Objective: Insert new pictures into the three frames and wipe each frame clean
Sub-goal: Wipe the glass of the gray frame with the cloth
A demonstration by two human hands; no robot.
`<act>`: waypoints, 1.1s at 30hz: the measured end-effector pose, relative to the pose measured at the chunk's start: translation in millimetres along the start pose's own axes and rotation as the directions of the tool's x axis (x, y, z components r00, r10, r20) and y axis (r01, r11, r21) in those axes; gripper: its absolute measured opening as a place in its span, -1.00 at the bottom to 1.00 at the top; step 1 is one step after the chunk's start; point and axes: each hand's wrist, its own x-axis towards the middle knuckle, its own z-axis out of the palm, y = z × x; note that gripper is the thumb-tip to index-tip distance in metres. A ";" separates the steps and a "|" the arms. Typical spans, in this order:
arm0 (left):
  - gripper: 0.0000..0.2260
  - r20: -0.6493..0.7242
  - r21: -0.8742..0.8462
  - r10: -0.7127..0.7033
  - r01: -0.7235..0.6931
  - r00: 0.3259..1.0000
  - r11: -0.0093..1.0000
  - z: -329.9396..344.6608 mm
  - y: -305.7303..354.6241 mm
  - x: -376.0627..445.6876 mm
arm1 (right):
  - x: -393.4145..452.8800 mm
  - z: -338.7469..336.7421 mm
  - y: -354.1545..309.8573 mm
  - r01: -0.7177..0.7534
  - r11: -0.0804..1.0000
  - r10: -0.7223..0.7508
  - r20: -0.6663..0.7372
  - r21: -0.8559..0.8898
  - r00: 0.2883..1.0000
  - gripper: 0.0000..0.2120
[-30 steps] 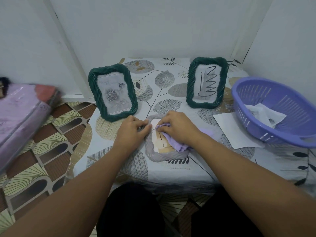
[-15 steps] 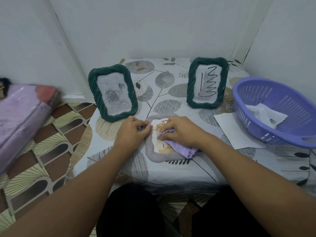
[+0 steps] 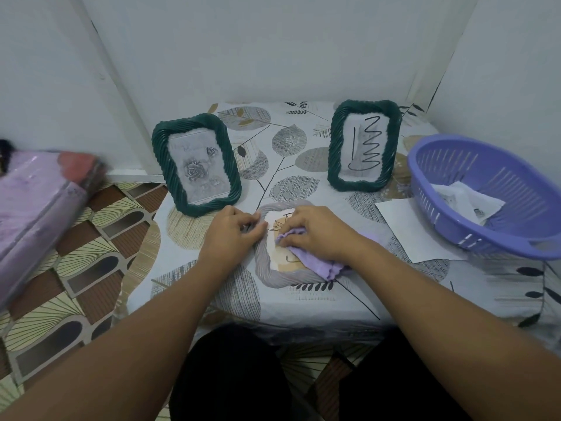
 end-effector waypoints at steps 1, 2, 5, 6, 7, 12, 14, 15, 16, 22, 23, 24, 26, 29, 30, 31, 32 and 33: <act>-0.73 -0.001 0.002 0.002 -0.002 1.000 1.000 0.1 -0.1 0.1 | -1.8 -2.2 1.0 -0.010 1.000 0.009 0.036 0.019 0.999 -0.85; -0.73 0.000 0.004 0.003 -0.003 1.000 1.000 0.2 -0.2 0.2 | -2.9 -4.6 2.2 -0.022 0.999 0.020 0.068 0.032 0.997 -0.86; -0.73 0.004 0.013 0.003 -0.003 1.000 1.000 0.6 -1.3 0.5 | -1.9 -6.0 2.2 -0.025 0.999 0.022 0.071 0.045 0.997 -0.83; -0.73 0.004 0.015 0.003 -0.003 1.000 1.000 0.7 -1.4 0.3 | -1.6 -4.2 2.5 -0.024 0.998 0.021 0.055 0.055 0.998 -0.83; -0.73 0.005 0.019 0.004 -0.004 1.000 1.000 0.7 -1.4 0.0 | -2.6 -2.5 3.0 -0.024 0.997 0.021 0.040 0.071 0.999 -0.84; -0.72 0.013 0.032 0.014 -0.014 1.000 0.999 0.3 -1.3 -0.7 | -11.8 -8.5 11.6 -0.150 0.859 0.237 -0.120 0.489 0.964 -0.87; -0.73 0.016 0.047 0.016 -0.016 1.000 0.999 0.3 -1.9 -0.6 | -11.0 -16.4 12.1 -0.169 0.767 0.335 -0.161 0.619 0.929 -0.87; -0.74 0.016 0.058 0.017 -0.018 1.000 0.998 0.5 -2.0 -0.7 | -9.5 -19.6 12.5 -0.169 0.759 0.357 -0.185 0.629 0.915 -0.87; -0.74 0.016 0.065 0.019 -0.020 1.000 0.998 0.7 -1.9 -1.0 | -7.7 -21.9 13.7 -0.170 0.770 0.367 -0.209 0.615 0.907 -0.87; -0.66 0.041 0.075 0.040 -0.043 0.998 0.996 0.1 1.0 -1.7 | 5.6 -15.9 27.2 -0.235 0.879 0.359 -0.250 0.416 0.899 -0.87; -0.64 0.051 0.084 0.043 -0.047 0.998 0.995 0.0 0.9 -1.7 | 7.2 -15.2 27.0 -0.226 0.899 0.333 -0.249 0.376 0.909 -0.88; -0.63 0.058 0.093 0.042 -0.047 0.997 0.995 0.2 0.6 -1.5 | 8.6 -15.1 25.6 -0.209 0.918 0.301 -0.250 0.338 0.920 -0.88; -0.62 0.061 0.101 0.035 -0.041 0.998 0.994 0.9 0.0 -0.7 | 14.1 -15.1 23.3 -0.179 0.951 0.245 -0.260 0.254 0.934 -0.87; -0.63 0.055 0.093 0.022 -0.027 0.998 0.995 2.0 -1.1 0.0 | 25.1 -12.0 21.9 -0.151 0.982 0.175 -0.238 0.116 0.955 -0.83; -0.63 0.055 0.090 0.024 -0.029 0.998 0.996 2.3 -1.6 -0.1 | 28.2 -10.2 22.9 -0.151 0.986 0.164 -0.220 0.073 0.962 -0.82; -0.64 0.055 0.087 0.031 -0.036 0.998 0.996 2.3 -2.0 -0.2 | 30.2 -8.8 23.6 -0.152 0.987 0.158 -0.205 0.041 0.966 -0.82; -0.64 0.056 0.087 0.039 -0.044 0.998 0.995 2.4 -2.5 -0.1 | 30.9 -7.6 23.6 -0.155 0.988 0.155 -0.195 0.018 0.968 -0.82; -0.65 0.056 0.088 0.043 -0.048 0.998 0.995 2.6 -2.8 0.0 | 31.1 -6.3 23.5 -0.156 0.988 0.153 -0.191 -0.004 0.970 -0.81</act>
